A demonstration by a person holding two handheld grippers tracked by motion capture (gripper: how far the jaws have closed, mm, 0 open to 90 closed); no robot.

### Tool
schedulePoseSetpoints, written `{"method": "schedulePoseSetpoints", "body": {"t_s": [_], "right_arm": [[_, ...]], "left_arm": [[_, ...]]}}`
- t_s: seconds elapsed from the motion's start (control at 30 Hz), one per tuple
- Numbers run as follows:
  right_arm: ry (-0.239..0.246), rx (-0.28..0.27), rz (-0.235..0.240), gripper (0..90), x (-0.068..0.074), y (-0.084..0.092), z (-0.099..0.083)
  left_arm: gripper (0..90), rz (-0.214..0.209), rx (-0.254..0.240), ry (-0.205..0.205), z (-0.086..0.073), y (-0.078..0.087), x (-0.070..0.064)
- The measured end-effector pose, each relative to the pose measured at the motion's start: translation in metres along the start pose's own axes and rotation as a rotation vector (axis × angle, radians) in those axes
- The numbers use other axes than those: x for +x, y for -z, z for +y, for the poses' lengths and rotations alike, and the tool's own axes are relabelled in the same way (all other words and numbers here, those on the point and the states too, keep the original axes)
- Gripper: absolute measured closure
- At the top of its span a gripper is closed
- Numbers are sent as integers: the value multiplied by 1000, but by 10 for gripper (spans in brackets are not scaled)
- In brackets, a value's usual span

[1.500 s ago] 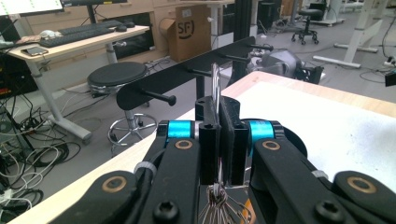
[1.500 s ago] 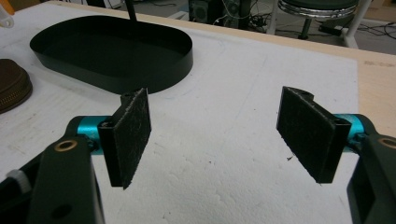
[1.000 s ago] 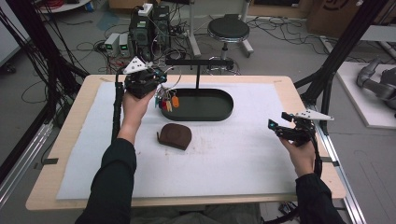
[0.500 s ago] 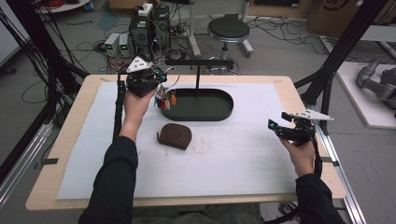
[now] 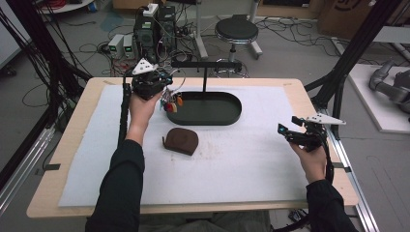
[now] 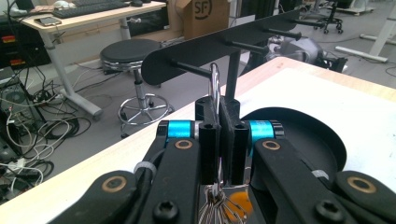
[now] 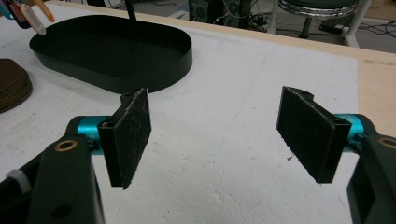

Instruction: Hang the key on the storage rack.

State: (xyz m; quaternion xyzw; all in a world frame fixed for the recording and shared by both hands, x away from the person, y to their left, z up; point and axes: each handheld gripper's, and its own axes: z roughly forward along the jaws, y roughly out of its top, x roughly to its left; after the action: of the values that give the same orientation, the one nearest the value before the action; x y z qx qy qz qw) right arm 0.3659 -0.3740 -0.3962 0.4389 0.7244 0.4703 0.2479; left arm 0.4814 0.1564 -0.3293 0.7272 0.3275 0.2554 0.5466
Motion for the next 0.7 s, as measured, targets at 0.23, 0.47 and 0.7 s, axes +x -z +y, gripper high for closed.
{"method": "schedulePoseSetpoints", "body": {"t_s": [0.23,0.47,0.7], "right_arm": [[1,1,0,266,0,0,0],[-1,0,2,266,0,0,0],[-1,0,3,266,0,0,0]], "left_arm": [[863,3,-2,7,-1,-1,2],[862,12,-6,25,-4,-4,4],[861,20,5,22,-5,-6,4]]}}
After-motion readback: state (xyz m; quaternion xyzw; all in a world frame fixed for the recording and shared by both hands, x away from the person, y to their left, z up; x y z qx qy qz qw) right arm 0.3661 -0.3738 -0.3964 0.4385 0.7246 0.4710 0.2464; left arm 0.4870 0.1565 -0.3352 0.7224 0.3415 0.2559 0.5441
